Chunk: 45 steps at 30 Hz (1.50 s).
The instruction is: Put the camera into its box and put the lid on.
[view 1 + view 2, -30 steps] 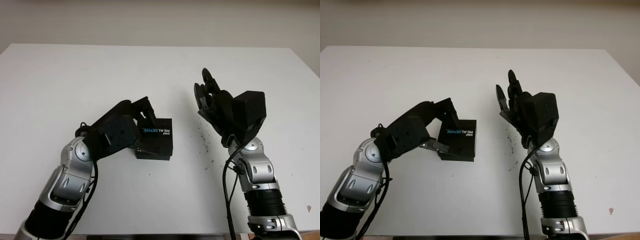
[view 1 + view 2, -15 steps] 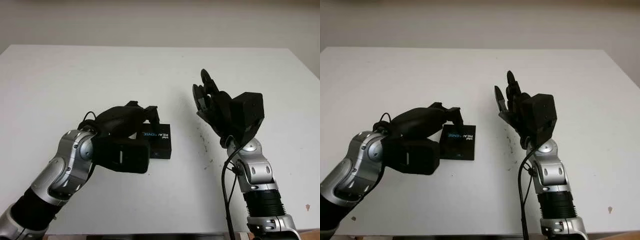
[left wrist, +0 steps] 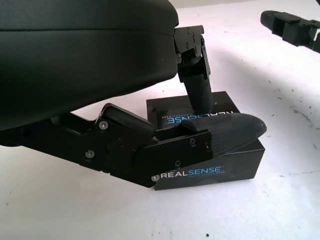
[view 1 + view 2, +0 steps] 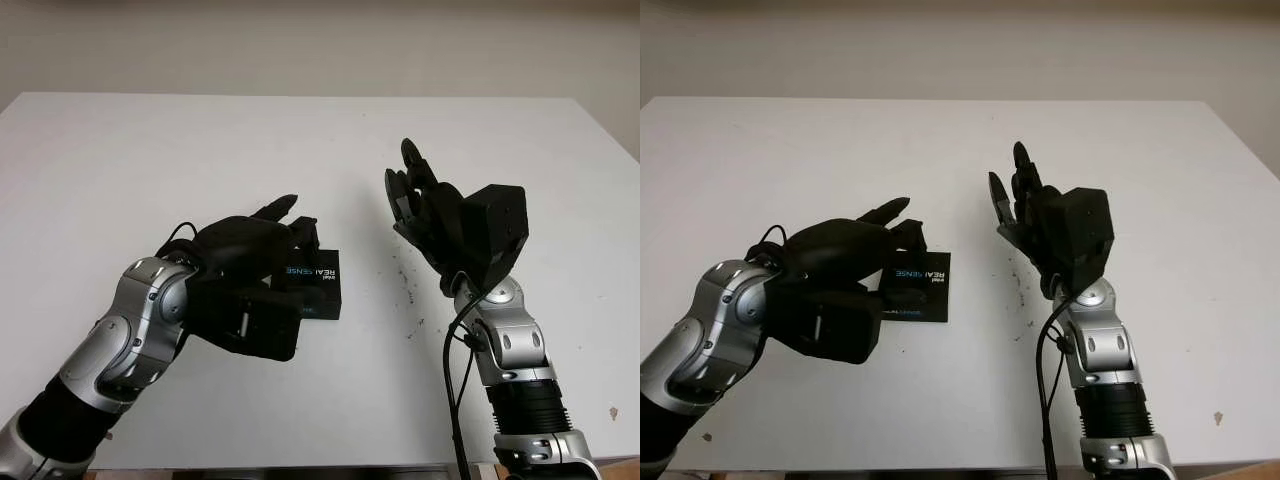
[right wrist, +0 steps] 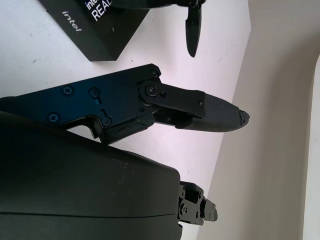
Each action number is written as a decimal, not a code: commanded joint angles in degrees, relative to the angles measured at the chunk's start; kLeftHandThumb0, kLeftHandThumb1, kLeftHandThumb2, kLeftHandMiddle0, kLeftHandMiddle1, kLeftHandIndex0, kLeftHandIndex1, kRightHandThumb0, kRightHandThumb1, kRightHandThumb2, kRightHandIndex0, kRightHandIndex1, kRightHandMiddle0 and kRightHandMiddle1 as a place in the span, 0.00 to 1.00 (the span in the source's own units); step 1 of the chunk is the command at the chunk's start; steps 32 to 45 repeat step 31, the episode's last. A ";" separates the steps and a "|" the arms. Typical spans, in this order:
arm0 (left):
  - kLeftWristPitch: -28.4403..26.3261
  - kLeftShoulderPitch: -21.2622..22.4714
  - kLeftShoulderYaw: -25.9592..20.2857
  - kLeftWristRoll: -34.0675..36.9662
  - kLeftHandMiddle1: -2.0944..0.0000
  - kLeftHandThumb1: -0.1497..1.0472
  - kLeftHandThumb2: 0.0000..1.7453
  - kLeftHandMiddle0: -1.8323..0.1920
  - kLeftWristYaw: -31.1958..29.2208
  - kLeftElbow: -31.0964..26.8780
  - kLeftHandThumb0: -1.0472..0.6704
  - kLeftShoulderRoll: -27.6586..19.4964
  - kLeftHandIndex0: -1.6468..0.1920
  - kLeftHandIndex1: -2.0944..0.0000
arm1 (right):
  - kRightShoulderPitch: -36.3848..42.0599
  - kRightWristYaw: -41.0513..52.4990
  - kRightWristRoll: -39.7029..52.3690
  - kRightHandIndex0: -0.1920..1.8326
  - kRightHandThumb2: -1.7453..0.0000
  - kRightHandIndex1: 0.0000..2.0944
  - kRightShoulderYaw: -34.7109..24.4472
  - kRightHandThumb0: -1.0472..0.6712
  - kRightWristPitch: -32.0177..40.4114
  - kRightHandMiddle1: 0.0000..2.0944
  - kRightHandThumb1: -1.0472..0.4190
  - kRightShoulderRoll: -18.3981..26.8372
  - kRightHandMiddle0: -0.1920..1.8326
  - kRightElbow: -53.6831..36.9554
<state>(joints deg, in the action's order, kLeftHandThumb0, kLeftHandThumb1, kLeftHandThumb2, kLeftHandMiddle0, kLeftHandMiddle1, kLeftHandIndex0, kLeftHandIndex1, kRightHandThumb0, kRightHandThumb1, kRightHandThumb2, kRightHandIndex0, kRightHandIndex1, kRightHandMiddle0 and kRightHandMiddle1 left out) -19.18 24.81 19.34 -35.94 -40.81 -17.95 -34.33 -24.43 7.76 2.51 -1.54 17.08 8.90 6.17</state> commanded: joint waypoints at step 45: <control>21.40 -8.03 -36.40 49.28 1.00 1.00 0.35 1.00 31.03 24.20 0.18 27.22 1.00 1.00 | -0.73 -0.32 4.23 0.00 0.64 0.00 -2.52 0.19 -0.19 0.00 0.00 -1.90 0.00 -1.73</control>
